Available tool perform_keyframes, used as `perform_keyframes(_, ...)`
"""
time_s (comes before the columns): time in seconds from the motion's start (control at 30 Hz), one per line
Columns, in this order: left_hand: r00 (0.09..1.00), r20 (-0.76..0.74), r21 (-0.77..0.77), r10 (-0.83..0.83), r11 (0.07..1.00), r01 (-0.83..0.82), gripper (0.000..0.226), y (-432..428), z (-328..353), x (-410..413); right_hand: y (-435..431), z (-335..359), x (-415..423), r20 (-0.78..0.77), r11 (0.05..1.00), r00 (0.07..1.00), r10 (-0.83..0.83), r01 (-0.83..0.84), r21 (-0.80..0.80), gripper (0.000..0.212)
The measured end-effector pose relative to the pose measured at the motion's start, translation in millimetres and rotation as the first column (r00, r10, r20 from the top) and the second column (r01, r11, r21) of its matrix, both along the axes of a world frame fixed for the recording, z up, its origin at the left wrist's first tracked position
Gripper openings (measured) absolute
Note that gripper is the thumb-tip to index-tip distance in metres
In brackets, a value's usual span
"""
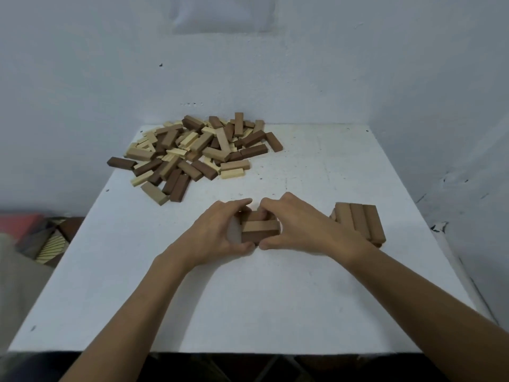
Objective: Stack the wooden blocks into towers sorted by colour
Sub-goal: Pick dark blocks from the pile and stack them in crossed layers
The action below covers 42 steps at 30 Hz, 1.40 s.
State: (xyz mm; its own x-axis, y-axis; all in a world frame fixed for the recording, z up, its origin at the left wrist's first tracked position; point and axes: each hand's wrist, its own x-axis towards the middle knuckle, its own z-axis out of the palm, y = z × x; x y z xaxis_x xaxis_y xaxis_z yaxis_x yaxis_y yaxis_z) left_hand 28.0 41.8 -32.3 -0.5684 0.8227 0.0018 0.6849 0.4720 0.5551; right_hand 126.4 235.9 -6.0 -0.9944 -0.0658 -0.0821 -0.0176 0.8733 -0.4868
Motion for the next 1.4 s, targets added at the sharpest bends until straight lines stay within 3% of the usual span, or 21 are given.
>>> perform_keyframes(0.13,1.0,0.018,0.054,0.016,0.998,-0.017,0.088,-17.7,-5.5,20.7,-18.8,-9.2,26.4,-0.019,0.998,0.999,-0.037,0.036,-0.053,0.042)
perform_keyframes(0.37,0.995,0.024,0.146,0.095,0.984,-0.098,0.08,-34.2,-14.9,40.2,-21.9,-21.8,52.5,-0.071,0.984,0.988,-0.139,0.13,-0.121,0.072)
perform_keyframes(0.53,0.988,0.035,0.155,0.151,0.976,-0.155,0.072,-44.5,-16.9,39.7,-16.7,-34.8,65.3,-0.084,0.949,0.964,-0.252,0.229,-0.217,0.051)
perform_keyframes(0.67,0.988,0.025,0.157,0.151,0.976,-0.153,0.064,-44.4,-14.9,38.5,-18.6,-41.8,65.2,-0.154,0.953,0.953,-0.262,0.23,-0.196,0.03)
perform_keyframes(0.83,0.989,0.018,0.156,0.147,0.977,-0.148,0.061,-41.7,-12.5,37.1,-18.4,-39.3,62.5,-0.185,0.964,0.955,-0.23,0.199,-0.175,0.031)
perform_keyframes(1.0,0.99,0.026,0.145,0.14,0.979,-0.143,0.065,-41.3,-10.9,34.3,-15.7,-33.8,59.7,-0.132,0.966,0.969,-0.21,0.184,-0.183,0.05)
perform_keyframes(1.17,0.994,0.041,0.118,0.104,0.987,-0.109,0.066,-36.5,-8.5,34.7,-17.8,-24.5,52.0,-0.066,0.982,0.99,-0.125,0.114,-0.148,0.039)
perform_keyframes(1.4,0.998,0.038,0.162,0.04,0.986,-0.046,0.061,-29.4,6.4,38.7,-18.3,1.8,63.2,-0.139,0.986,0.982,-0.132,0.116,-0.118,0.041)
